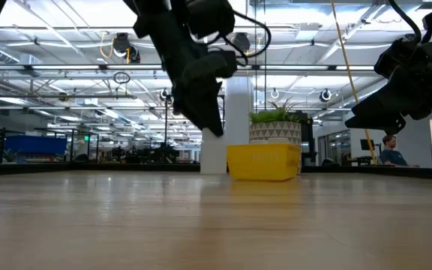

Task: Pick and place pill bottles into a basket
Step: Put the top white medicine bottle into the bin

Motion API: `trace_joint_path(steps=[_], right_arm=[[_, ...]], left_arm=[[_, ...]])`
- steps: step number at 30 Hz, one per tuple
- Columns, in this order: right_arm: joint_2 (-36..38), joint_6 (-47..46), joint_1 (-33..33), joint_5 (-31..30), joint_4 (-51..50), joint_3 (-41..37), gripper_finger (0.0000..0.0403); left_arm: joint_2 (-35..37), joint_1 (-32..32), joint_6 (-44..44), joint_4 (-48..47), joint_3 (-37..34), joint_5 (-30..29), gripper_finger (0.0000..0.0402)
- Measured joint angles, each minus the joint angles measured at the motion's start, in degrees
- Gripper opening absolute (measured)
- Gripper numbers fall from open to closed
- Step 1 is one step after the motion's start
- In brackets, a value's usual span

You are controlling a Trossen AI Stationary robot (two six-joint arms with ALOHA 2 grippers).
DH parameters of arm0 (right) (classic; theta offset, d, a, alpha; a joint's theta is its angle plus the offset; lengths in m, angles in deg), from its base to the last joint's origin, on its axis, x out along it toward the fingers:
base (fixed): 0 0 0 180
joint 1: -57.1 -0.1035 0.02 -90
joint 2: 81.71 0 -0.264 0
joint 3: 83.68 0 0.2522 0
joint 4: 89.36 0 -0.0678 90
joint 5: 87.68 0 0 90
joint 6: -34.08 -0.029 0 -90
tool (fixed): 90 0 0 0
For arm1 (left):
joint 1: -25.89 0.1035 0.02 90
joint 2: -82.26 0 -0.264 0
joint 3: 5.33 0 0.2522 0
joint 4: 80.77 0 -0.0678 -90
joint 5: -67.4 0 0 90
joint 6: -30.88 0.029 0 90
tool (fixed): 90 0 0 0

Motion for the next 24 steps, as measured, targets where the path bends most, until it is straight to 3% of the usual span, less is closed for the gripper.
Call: trace_joint_path(steps=[14, 24], right_arm=[[0.0, 0.0, -0.01, 0.0, 0.01, -0.01, 0.0215], [0.02, 0.0, -0.01, 0.01, 0.01, 0.0, 0.0215]], left_arm=[[0.56, 2.36, 2.92, -11.39, 15.63, -2.24, 0.0165], [-1.02, 4.93, 5.52, -10.13, 16.38, -0.44, 0.0164]])
